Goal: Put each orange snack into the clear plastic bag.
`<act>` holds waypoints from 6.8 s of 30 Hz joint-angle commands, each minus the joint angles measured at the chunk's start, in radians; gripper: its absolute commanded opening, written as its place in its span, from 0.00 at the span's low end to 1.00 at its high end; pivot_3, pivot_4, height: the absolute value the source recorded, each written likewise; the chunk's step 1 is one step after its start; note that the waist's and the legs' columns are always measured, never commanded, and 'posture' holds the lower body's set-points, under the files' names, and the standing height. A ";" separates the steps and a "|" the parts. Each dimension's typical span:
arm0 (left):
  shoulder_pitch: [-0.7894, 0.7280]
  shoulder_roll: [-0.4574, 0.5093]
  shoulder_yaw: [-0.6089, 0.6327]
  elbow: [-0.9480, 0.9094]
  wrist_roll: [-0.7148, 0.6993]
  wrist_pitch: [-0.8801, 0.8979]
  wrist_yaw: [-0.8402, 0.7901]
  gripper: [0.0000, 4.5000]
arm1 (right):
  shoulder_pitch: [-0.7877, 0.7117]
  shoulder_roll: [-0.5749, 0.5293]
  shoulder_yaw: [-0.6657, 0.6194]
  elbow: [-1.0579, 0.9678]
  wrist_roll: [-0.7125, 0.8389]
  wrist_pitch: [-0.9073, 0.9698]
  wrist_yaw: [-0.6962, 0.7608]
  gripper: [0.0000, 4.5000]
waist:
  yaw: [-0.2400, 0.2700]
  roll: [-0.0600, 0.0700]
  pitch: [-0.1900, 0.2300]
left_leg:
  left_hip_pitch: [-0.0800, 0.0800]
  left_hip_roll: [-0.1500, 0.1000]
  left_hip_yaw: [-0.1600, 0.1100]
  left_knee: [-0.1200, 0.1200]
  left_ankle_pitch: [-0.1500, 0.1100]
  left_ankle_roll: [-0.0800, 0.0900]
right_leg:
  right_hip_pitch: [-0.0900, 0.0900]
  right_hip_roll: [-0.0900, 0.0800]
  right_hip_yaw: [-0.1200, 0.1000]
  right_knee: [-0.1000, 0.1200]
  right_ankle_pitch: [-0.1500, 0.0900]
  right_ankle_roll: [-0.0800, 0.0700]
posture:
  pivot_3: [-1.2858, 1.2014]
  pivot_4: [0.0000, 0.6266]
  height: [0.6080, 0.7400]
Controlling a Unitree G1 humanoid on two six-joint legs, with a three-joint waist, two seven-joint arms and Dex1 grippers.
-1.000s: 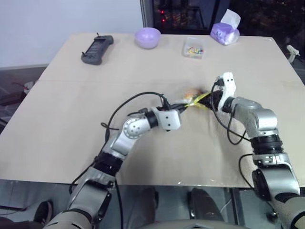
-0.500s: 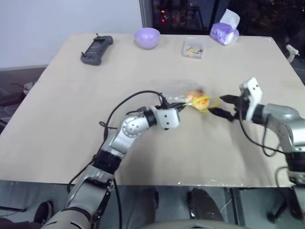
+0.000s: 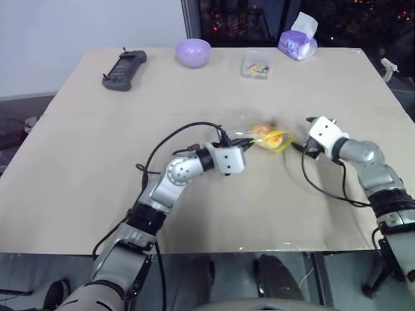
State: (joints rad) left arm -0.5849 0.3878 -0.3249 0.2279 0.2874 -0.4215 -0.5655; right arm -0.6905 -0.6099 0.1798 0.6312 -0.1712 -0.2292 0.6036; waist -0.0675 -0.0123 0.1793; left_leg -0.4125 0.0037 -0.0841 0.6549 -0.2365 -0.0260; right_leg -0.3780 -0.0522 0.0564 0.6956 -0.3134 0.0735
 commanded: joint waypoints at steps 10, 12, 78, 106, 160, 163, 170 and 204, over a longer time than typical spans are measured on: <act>0.020 0.010 0.021 -0.054 -0.005 0.006 0.023 0.00 | -0.048 0.049 0.002 0.086 0.009 -0.113 0.070 0.68 | -0.001 0.000 0.000 | 0.001 0.000 0.000 0.000 0.000 0.000 | 0.000 0.000 0.000 0.001 0.000 0.000 | 0.52 0.24 1.00; 0.021 0.011 0.022 -0.056 -0.004 0.008 0.024 0.00 | -0.053 0.053 0.001 0.094 0.006 -0.124 0.071 0.50 | 0.001 0.000 0.000 | 0.000 0.000 0.000 0.000 0.000 0.000 | 0.000 0.000 0.000 0.000 0.000 0.000 | 0.52 0.24 1.00; -0.045 -0.057 0.061 -0.034 -0.035 0.137 0.076 0.00 | 0.082 -0.160 -0.001 -0.870 0.148 0.506 0.344 0.67 | 0.028 0.001 0.001 | -0.003 -0.002 -0.003 0.003 0.000 0.001 | 0.000 -0.001 -0.003 0.000 0.000 0.000 | 0.52 0.24 1.00; -0.028 0.019 0.044 -0.094 0.001 0.096 0.037 0.00 | -0.054 0.008 0.107 -0.718 0.009 0.330 0.287 0.67 | 0.027 0.001 0.001 | -0.003 -0.002 -0.004 0.003 0.000 0.000 | 0.000 -0.001 -0.004 0.000 0.000 0.000 | 0.52 0.24 1.00; -0.005 0.067 0.018 -0.123 0.063 0.044 0.027 0.00 | -0.059 0.012 0.131 -0.696 -0.061 0.188 0.305 0.13 | 0.026 0.001 0.001 | -0.003 -0.002 -0.004 0.003 0.000 0.001 | 0.000 -0.001 -0.004 0.000 0.000 0.000 | 0.52 0.24 1.00; -0.004 0.067 0.018 -0.124 0.063 0.043 0.026 0.00 | -0.057 0.007 0.132 -0.690 -0.069 0.168 0.309 0.13 | 0.026 0.001 0.001 | -0.003 -0.002 -0.004 0.003 0.000 0.001 | 0.000 -0.001 -0.004 0.000 0.000 0.000 | 0.52 0.24 1.00; -0.004 0.066 0.017 -0.123 0.064 0.041 0.025 0.00 | -0.058 0.007 0.129 -0.684 -0.074 0.154 0.314 0.03 | 0.027 0.001 0.001 | -0.003 -0.002 -0.004 0.003 0.000 0.001 | 0.000 -0.001 -0.004 0.000 0.000 0.000 | 0.52 0.24 1.00; 0.012 0.102 0.058 -0.062 0.157 0.173 0.126 0.00 | 0.005 -0.043 0.079 -0.700 -0.116 0.295 0.238 0.00 | 0.027 0.001 0.001 | -0.003 -0.002 -0.004 0.003 0.000 0.001 | 0.000 -0.001 -0.003 0.000 0.000 0.000 | 0.52 0.24 1.00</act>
State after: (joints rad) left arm -0.5851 0.4483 -0.3252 0.1312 0.4296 -0.3077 -0.4665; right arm -0.6898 -0.6206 0.3194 -0.0596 -0.2775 0.0384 0.8619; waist -0.0406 -0.0115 0.1802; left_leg -0.4155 0.0019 -0.0876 0.6583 -0.2367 -0.0253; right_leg -0.3781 -0.0535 0.0529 0.6955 -0.3135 0.0736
